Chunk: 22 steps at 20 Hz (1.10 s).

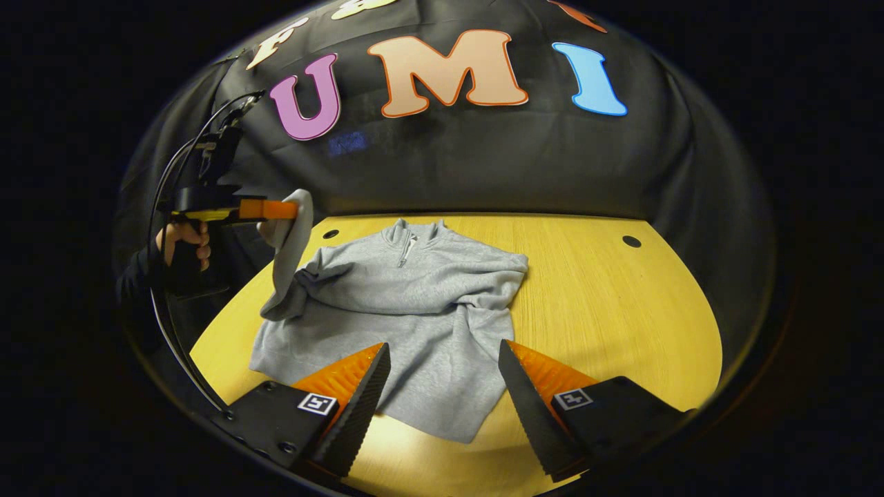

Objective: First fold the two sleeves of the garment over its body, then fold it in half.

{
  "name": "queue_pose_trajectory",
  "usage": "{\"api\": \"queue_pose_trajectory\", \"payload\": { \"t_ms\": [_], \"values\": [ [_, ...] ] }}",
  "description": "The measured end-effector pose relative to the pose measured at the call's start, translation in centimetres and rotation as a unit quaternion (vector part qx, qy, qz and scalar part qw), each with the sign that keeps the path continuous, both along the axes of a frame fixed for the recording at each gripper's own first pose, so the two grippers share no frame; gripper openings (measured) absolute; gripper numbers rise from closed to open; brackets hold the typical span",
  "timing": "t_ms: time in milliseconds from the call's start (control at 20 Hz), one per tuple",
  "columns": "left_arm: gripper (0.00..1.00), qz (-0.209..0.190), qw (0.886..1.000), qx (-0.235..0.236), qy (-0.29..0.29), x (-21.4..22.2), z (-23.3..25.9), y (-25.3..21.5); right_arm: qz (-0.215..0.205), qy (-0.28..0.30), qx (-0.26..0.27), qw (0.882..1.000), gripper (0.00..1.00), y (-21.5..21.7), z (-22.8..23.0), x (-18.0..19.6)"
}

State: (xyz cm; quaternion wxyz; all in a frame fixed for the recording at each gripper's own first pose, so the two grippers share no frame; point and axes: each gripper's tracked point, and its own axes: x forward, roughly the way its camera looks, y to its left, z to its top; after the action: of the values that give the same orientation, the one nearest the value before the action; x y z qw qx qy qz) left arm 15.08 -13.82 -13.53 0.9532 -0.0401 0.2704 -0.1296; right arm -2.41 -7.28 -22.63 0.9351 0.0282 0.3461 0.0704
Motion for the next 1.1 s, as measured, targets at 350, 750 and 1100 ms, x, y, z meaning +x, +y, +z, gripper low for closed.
{"api": "queue_pose_trajectory", "payload": {
  "t_ms": [350,750,1100],
  "values": [
    [0.0,-0.07,0.997,-0.016,-0.012,-0.3,1.6,-9.8,-0.042,0.006,0.002,0.999,0.98,-3.9,0.0,-3.8],
    [0.0,-0.122,0.992,0.007,0.01,-0.7,-1.2,-17.4,-0.092,0.007,-0.001,0.996,0.98,-8.4,0.4,-7.5],
    [0.07,-0.159,0.984,0.009,0.074,-2.7,-6.6,-21.3,-0.101,0.015,0.005,0.995,0.95,-9.8,-0.2,-8.1]
  ]
}}
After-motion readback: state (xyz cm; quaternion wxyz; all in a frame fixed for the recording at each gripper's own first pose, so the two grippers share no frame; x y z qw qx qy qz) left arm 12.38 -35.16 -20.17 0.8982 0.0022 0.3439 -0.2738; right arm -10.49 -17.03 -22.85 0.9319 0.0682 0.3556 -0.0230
